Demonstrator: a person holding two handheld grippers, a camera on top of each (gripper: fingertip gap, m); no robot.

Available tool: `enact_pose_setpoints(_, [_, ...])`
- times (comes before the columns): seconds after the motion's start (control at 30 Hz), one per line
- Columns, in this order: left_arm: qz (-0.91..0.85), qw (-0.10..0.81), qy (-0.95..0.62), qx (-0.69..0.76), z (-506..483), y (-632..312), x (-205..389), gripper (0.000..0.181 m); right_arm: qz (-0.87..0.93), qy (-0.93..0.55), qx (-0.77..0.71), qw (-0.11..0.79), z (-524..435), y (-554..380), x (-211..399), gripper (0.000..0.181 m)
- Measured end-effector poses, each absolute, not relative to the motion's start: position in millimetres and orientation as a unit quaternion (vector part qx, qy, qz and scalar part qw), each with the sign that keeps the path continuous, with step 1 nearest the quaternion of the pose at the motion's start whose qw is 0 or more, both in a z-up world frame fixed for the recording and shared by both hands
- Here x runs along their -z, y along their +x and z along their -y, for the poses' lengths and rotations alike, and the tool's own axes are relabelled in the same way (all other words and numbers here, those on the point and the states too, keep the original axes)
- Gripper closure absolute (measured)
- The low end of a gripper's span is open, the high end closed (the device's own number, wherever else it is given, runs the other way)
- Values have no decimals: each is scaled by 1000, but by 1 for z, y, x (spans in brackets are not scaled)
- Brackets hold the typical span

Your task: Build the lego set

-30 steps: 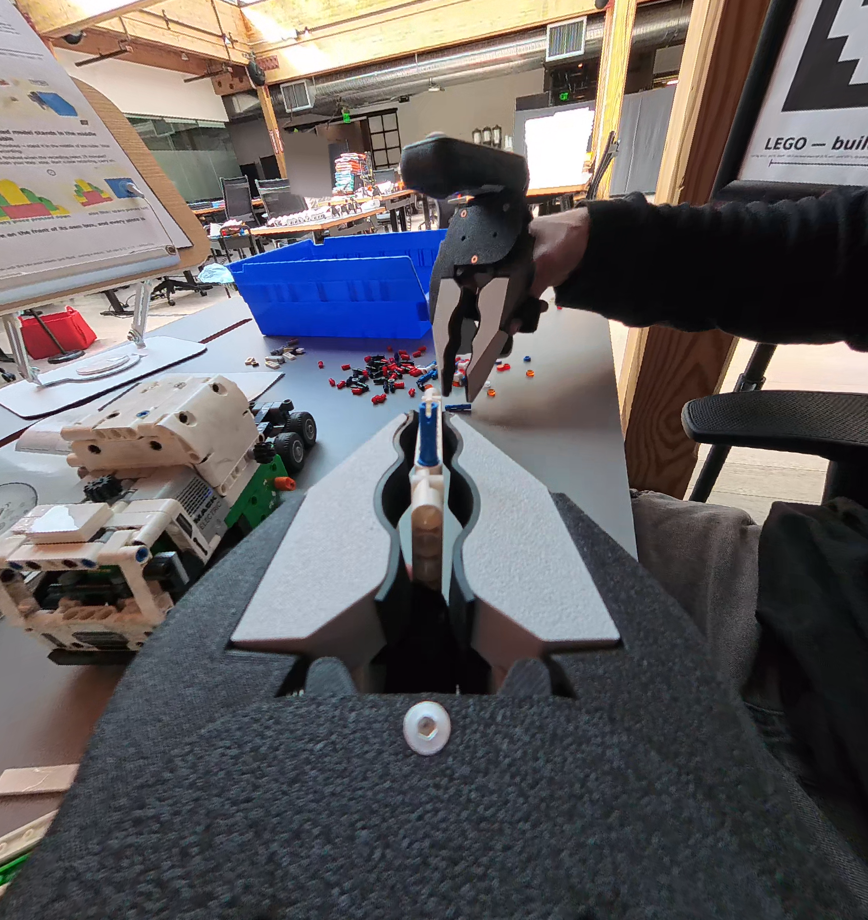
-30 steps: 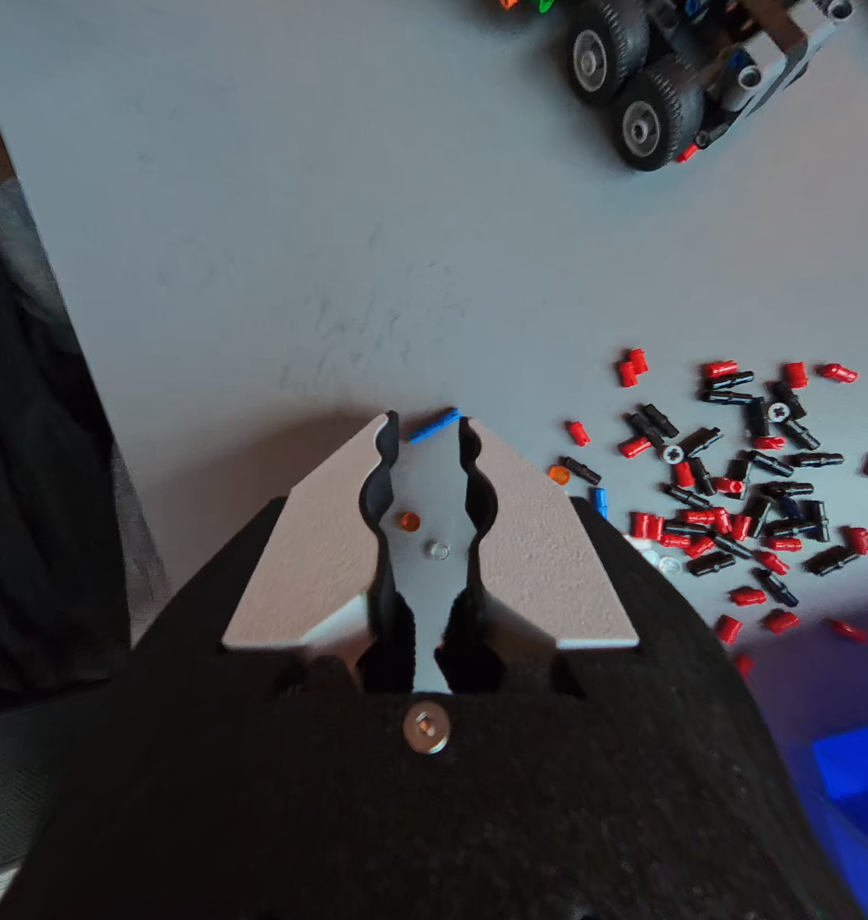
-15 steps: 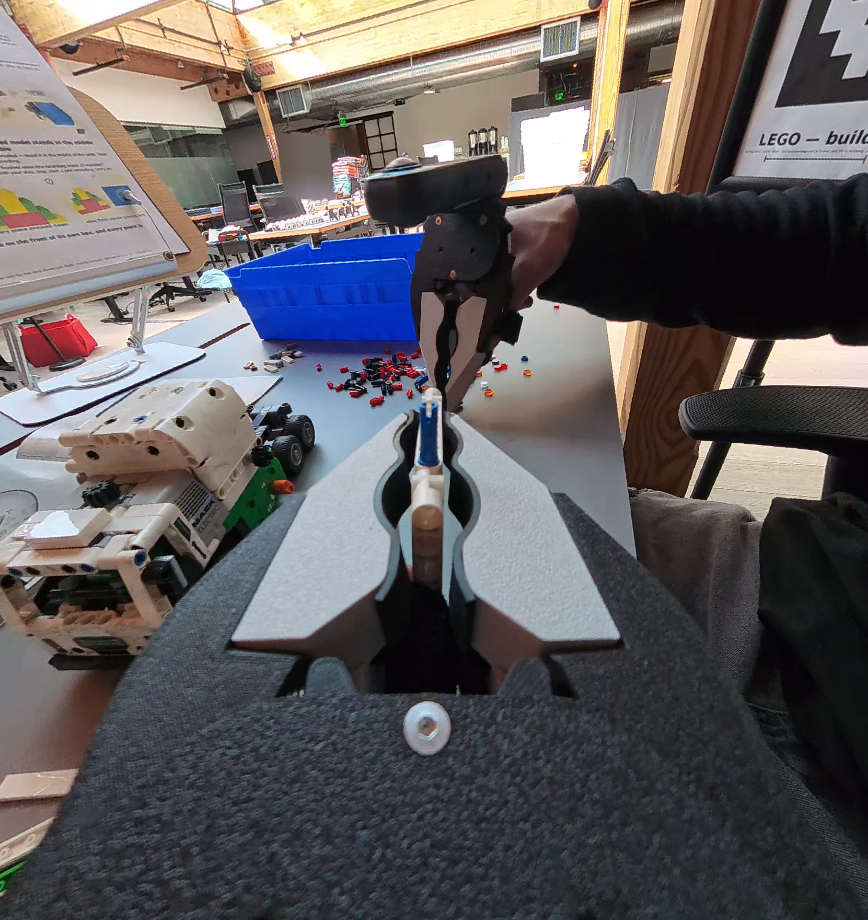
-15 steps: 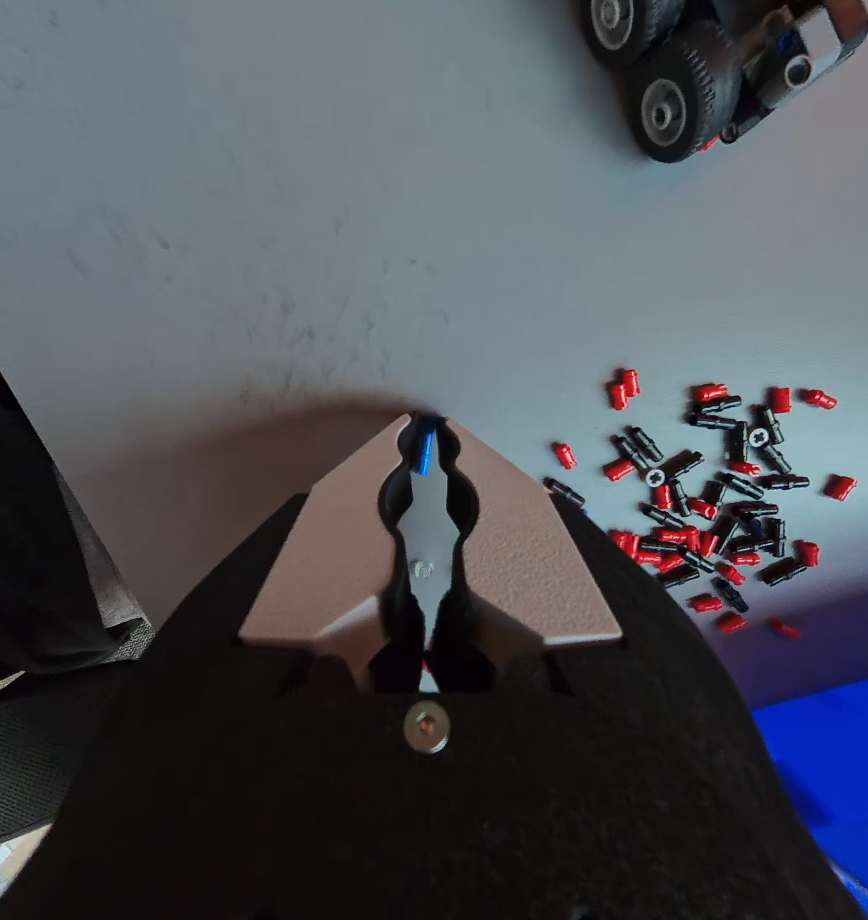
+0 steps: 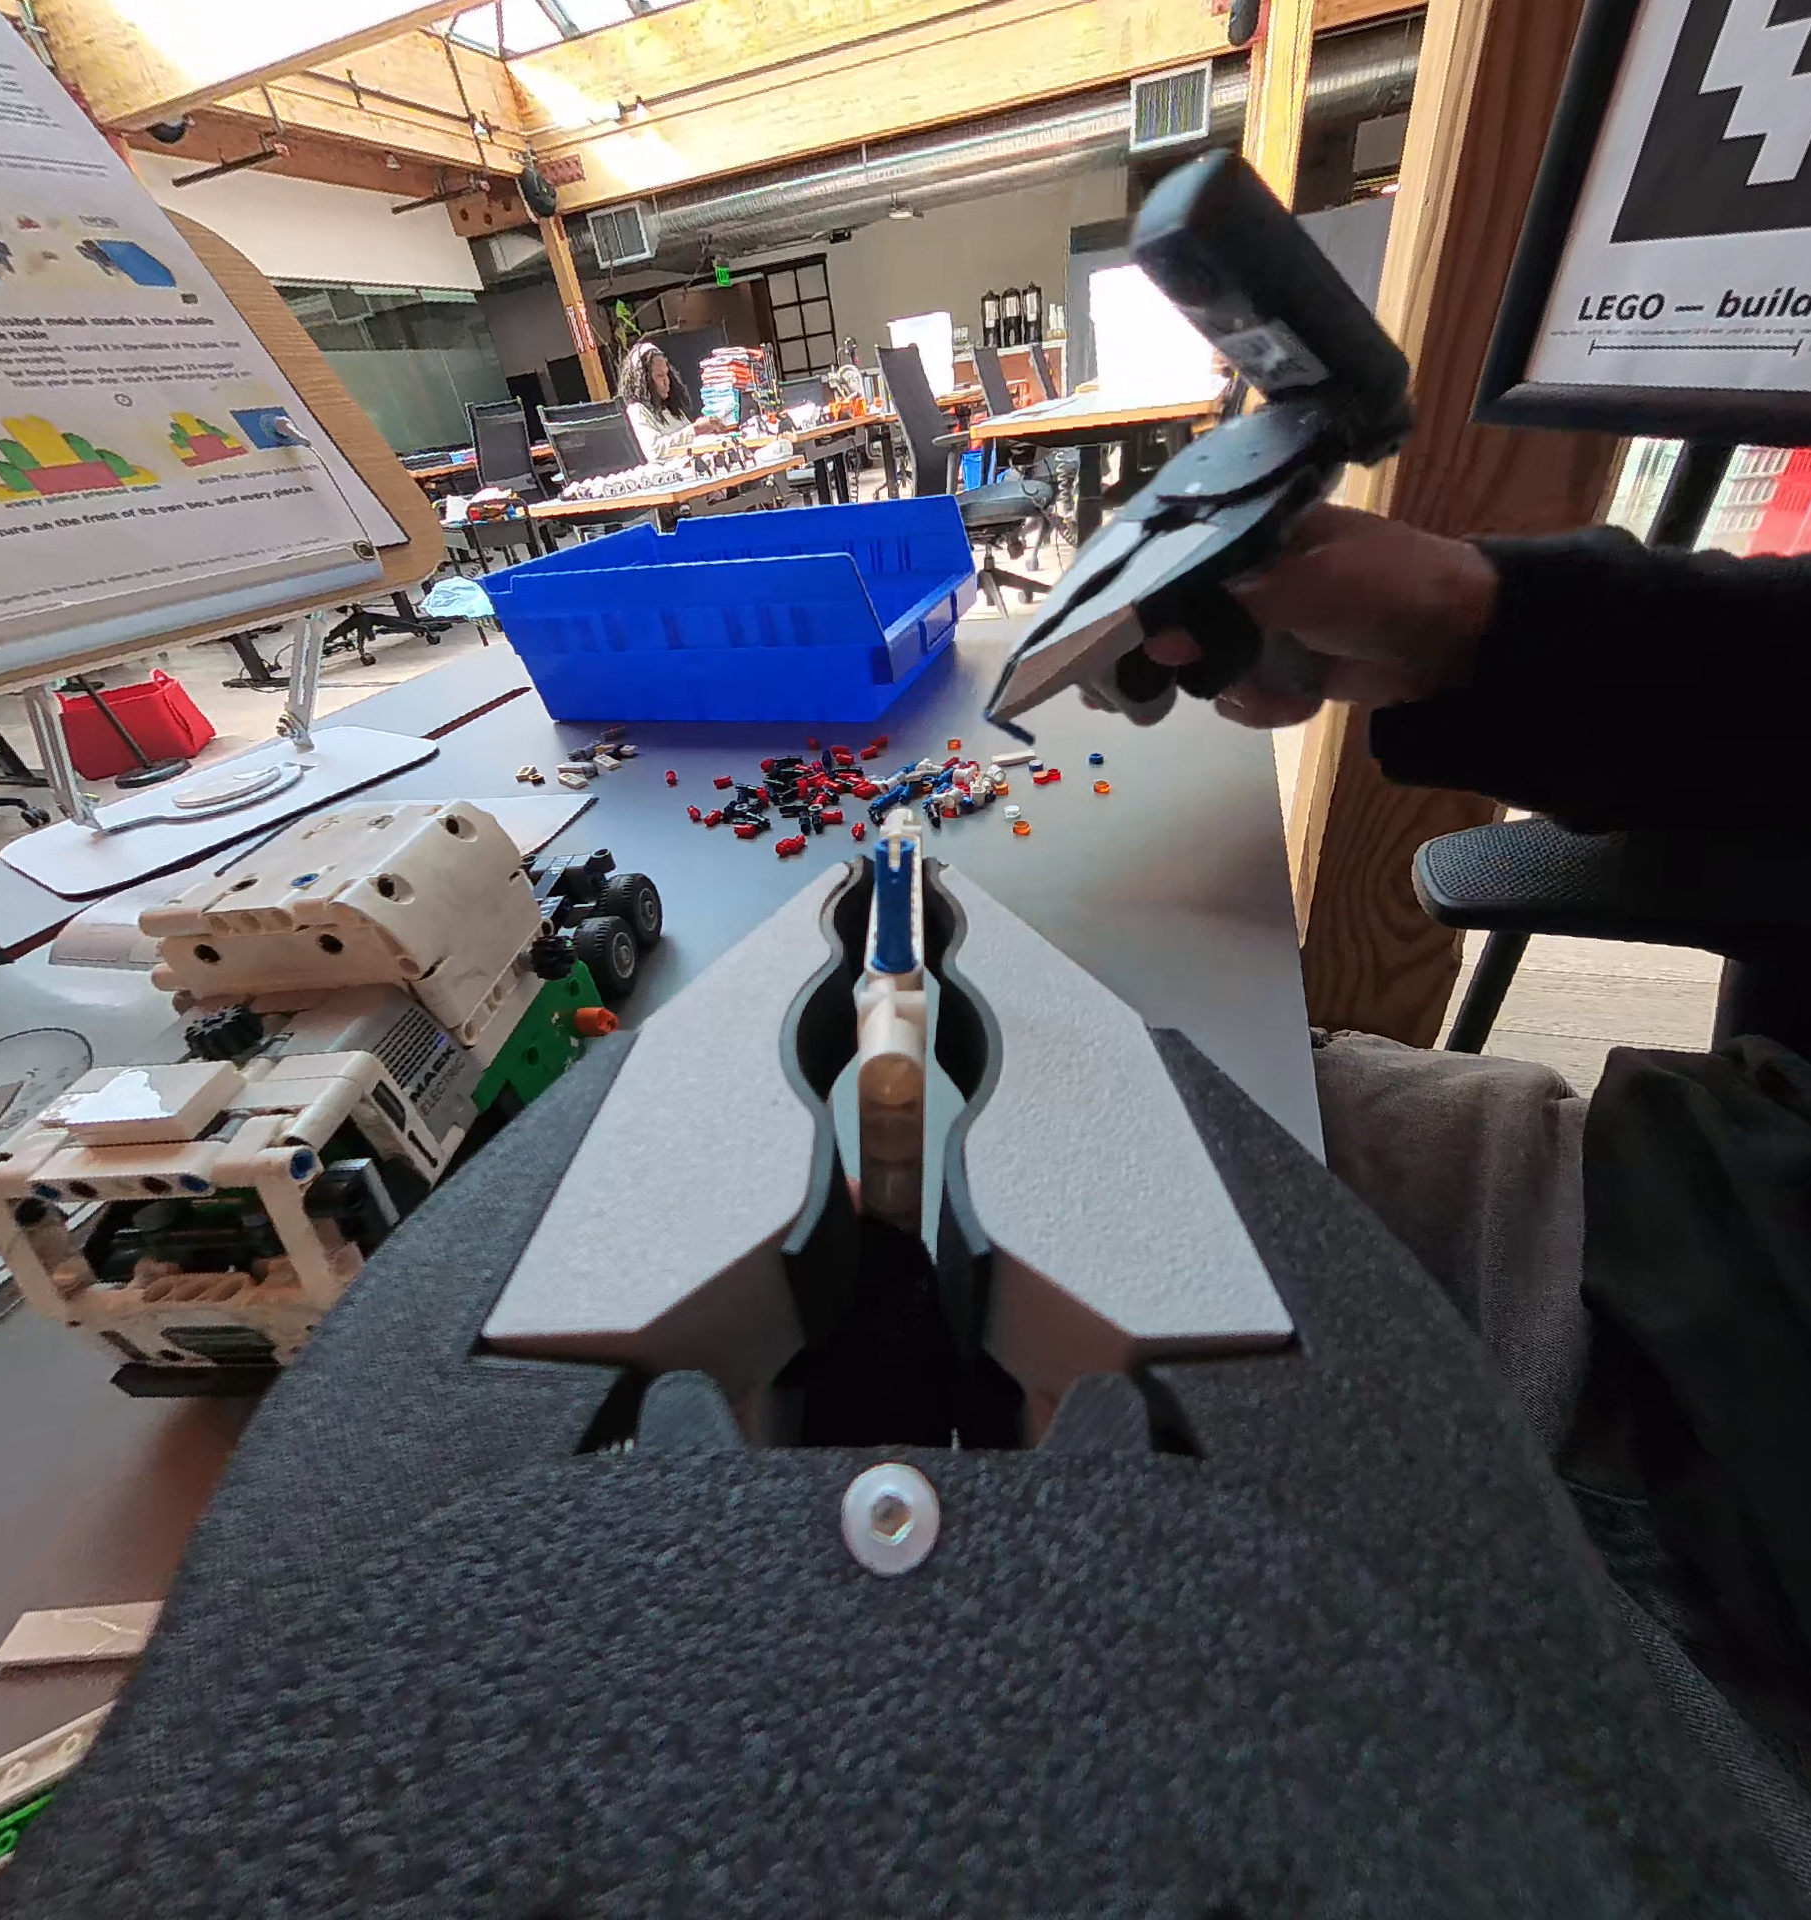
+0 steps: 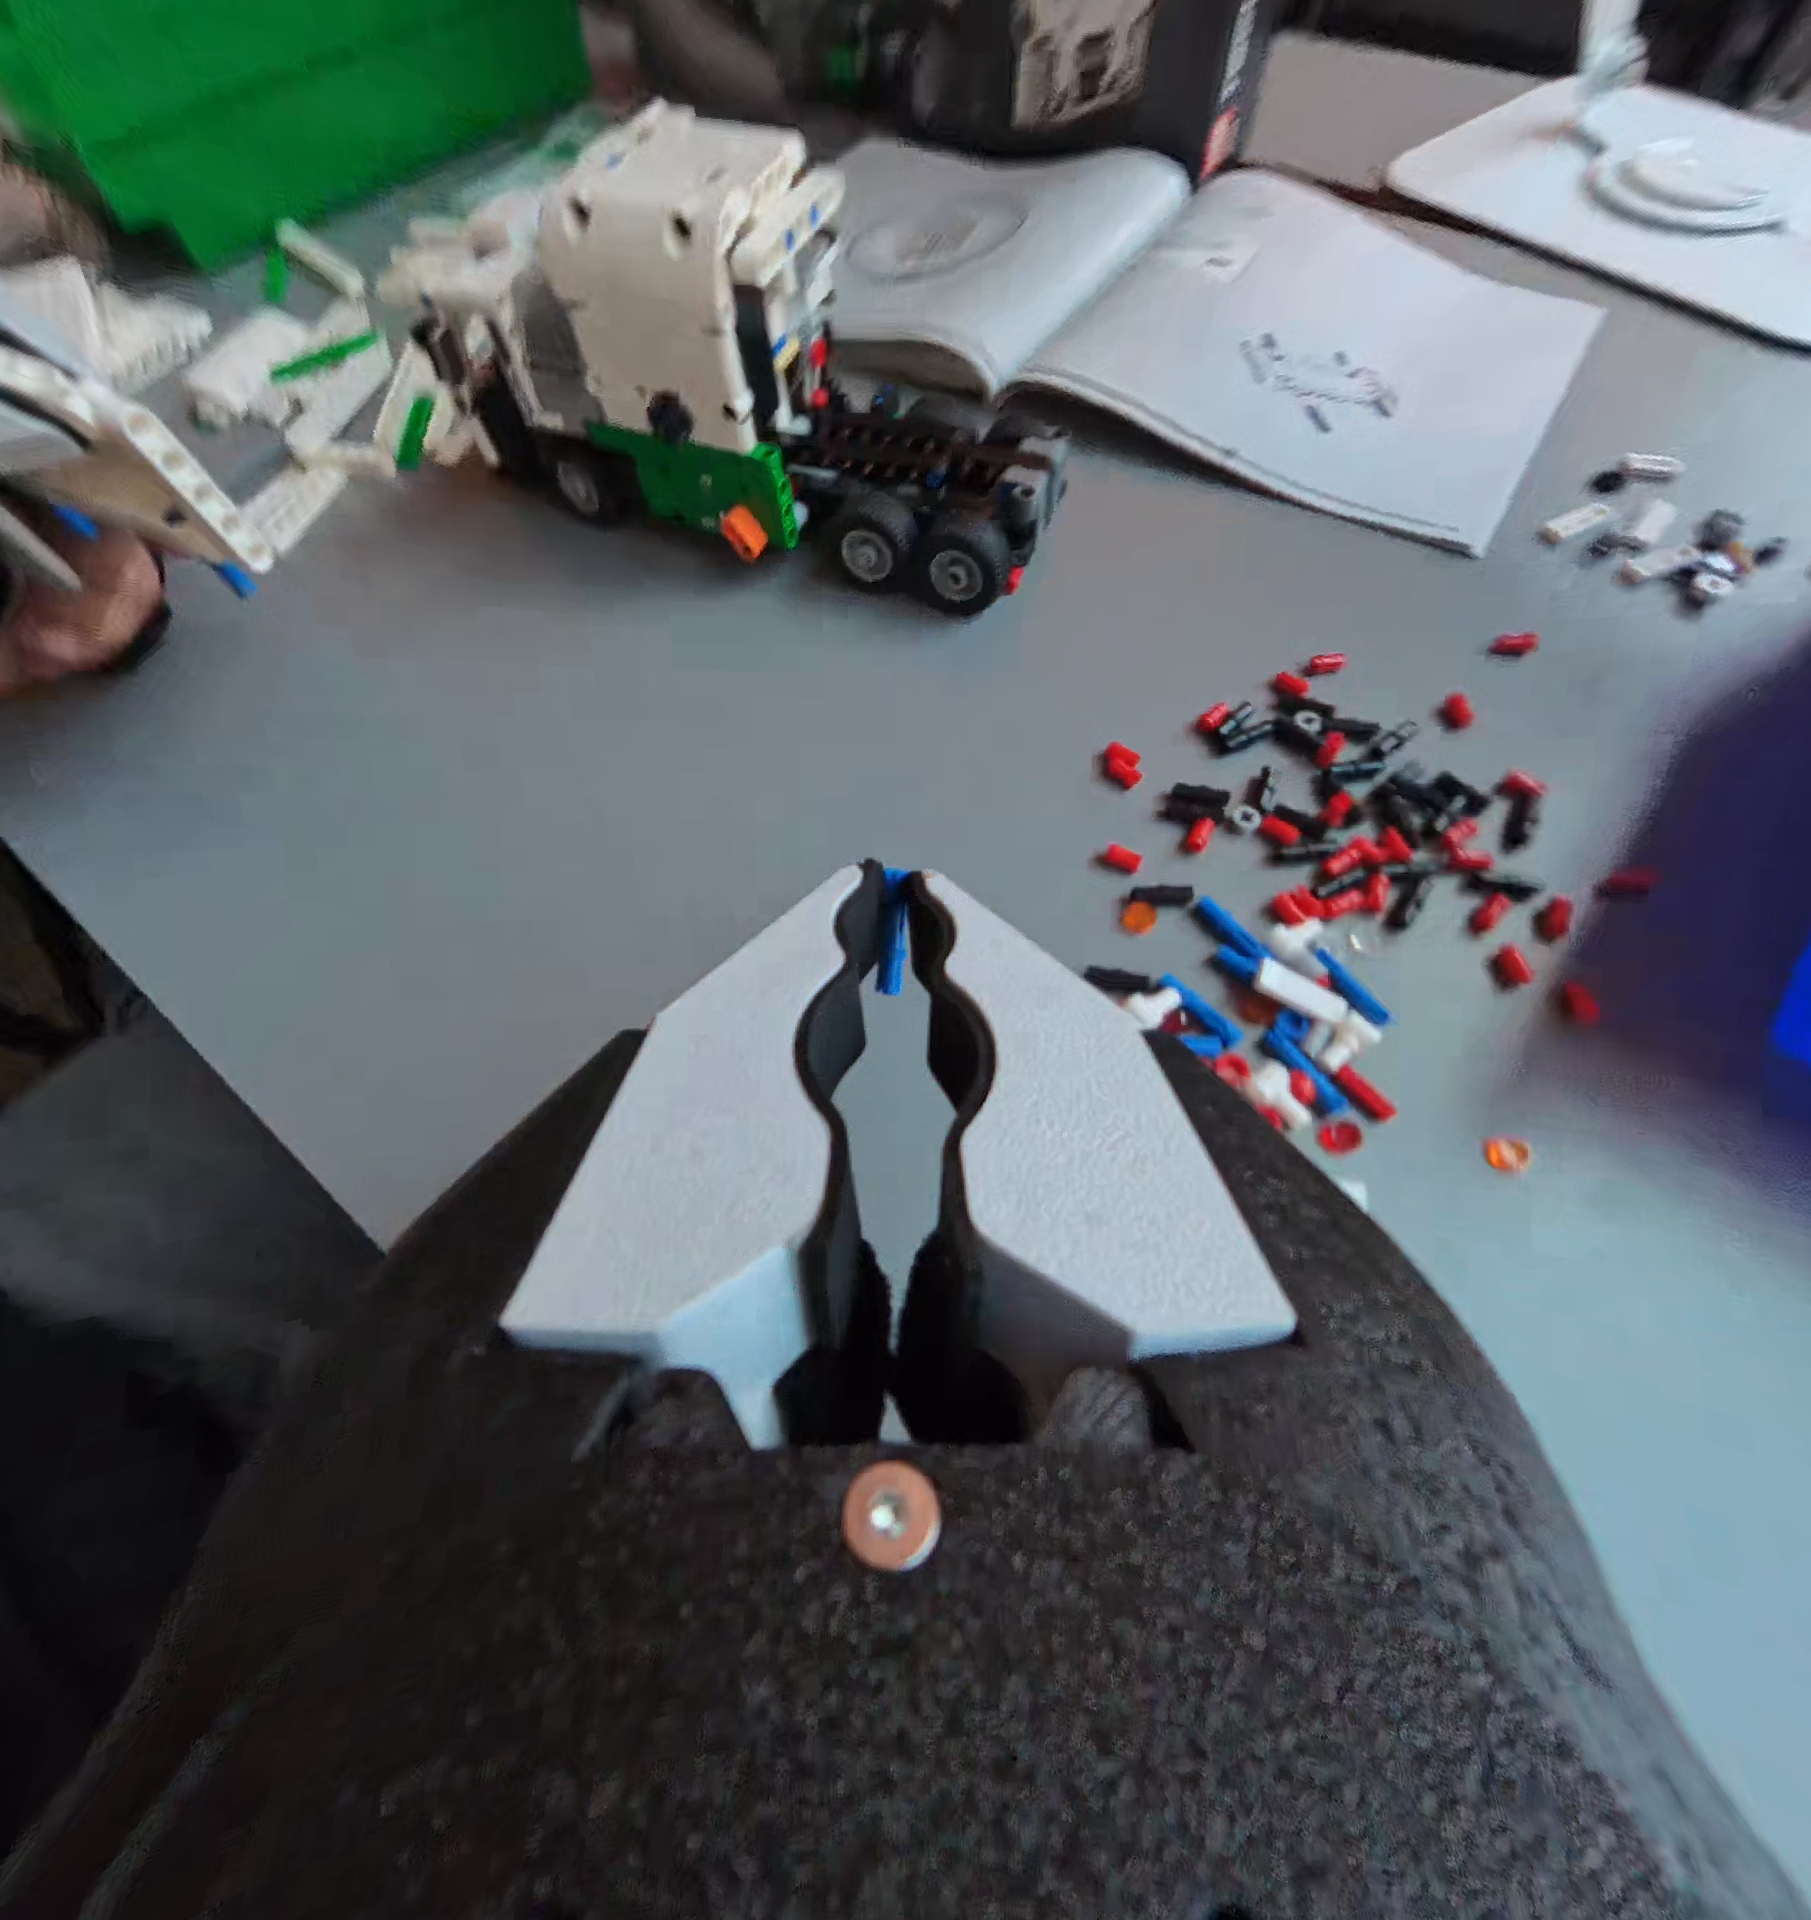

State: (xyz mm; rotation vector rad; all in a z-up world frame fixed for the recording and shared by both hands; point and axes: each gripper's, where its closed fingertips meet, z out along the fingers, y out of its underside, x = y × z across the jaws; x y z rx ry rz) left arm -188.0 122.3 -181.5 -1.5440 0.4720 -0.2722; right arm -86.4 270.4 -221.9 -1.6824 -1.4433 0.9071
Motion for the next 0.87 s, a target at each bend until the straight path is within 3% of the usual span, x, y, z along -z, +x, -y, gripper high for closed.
enact_pose_setpoints(0.17, [-211, 682, -689, 121, -122, -188, 182, 175, 426, -653, -352, 518, -292, -10, 214, 178])
enact_pose_setpoints(0.37, [-213, 675, -696, 120, -124, -186, 184, 175, 352, -636, -337, 599, -313, 50, 221, 178])
enact_pose_setpoints(0.57, [-210, 679, -693, 123, -127, -185, 183, 175, 335, -618, -440, 559, -300, 35, 201, 178])
enact_pose_setpoints(0.87, [-300, 661, -685, 68, -139, -119, 195, 175, 415, -550, -582, 432, -206, -103, 159, 178])
